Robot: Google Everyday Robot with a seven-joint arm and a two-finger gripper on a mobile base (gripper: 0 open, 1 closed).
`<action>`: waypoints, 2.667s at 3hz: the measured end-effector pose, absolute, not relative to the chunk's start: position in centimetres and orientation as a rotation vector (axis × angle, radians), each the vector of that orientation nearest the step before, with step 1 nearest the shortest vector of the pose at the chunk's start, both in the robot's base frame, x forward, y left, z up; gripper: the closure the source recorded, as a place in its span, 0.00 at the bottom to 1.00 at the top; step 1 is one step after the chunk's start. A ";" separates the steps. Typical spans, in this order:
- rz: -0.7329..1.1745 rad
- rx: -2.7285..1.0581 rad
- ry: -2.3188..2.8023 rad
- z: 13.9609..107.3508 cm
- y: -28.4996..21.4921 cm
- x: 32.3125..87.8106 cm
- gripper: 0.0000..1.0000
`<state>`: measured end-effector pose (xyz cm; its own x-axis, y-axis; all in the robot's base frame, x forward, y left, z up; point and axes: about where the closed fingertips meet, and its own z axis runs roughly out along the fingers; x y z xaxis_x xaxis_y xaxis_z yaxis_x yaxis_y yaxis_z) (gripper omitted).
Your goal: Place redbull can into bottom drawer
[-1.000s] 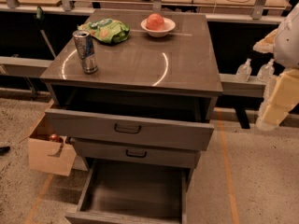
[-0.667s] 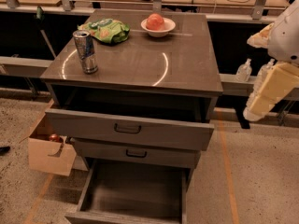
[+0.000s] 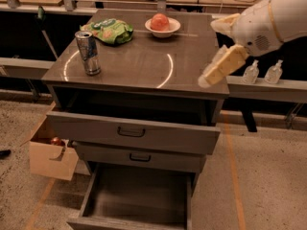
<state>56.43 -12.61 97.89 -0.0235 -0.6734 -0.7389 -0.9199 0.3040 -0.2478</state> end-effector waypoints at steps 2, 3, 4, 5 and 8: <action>0.564 -1.374 1.620 98.0 -5.6 59.7 0.00; 0.561 -1.328 1.590 97.1 -4.9 61.0 0.00; 0.602 -1.247 1.481 95.5 -1.8 64.4 0.00; 0.698 -1.181 1.369 93.3 3.2 69.2 0.00; 0.898 -1.120 1.381 92.1 15.3 73.0 0.00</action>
Offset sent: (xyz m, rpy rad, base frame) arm 0.0242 0.0502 0.0022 0.1395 -0.0119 0.0598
